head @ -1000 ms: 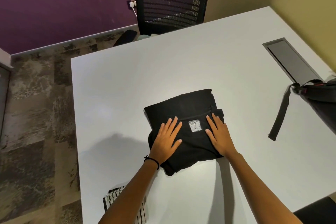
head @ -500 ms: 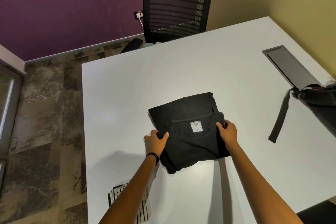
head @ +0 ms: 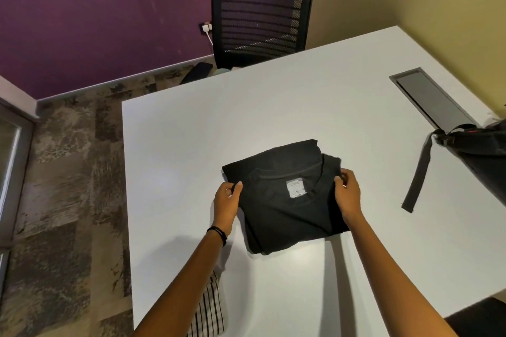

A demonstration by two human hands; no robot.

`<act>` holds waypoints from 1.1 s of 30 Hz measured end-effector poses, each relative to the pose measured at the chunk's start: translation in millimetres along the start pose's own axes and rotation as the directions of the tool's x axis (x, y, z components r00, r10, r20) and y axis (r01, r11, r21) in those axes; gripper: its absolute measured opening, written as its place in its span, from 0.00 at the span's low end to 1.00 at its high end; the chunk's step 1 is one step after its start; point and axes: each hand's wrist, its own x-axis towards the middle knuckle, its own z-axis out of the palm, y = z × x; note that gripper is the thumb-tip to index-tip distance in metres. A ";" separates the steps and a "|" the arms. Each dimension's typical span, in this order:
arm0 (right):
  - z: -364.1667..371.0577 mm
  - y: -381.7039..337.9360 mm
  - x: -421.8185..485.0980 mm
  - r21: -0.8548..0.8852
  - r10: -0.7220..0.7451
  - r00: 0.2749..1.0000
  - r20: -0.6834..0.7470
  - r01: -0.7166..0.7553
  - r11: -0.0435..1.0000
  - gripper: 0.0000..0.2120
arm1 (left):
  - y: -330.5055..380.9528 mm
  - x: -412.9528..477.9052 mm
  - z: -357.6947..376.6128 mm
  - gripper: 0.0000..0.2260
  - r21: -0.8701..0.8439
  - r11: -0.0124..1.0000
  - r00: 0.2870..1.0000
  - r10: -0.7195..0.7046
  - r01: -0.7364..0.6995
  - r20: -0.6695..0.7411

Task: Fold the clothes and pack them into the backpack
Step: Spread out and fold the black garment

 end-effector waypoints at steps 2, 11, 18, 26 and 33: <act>1.8 8.6 3.7 -0.119 -0.007 0.992 0.127 0.022 0.993 0.17 | -13.6 7.6 -1.3 0.10 0.000 0.999 0.999 -0.052 0.052 -0.010; 21.1 31.3 -3.1 -0.424 -0.260 0.931 0.257 0.351 0.835 0.25 | -48.2 -16.0 27.7 0.24 0.602 0.479 0.743 0.587 -0.639 0.322; 28.8 53.0 2.8 -0.587 -0.256 0.912 0.320 0.403 0.702 0.30 | -79.6 -3.7 32.7 0.28 0.751 0.271 0.788 0.354 -0.602 0.504; 31.3 59.2 7.5 -0.561 -0.266 0.910 0.317 0.406 0.721 0.29 | -77.2 3.9 26.7 0.26 0.704 0.286 0.752 0.378 -0.650 0.540; 27.3 55.0 0.1 -0.301 -0.148 0.989 0.004 0.142 0.943 0.24 | -69.8 -6.5 18.3 0.34 0.664 0.639 0.892 0.441 -0.389 0.098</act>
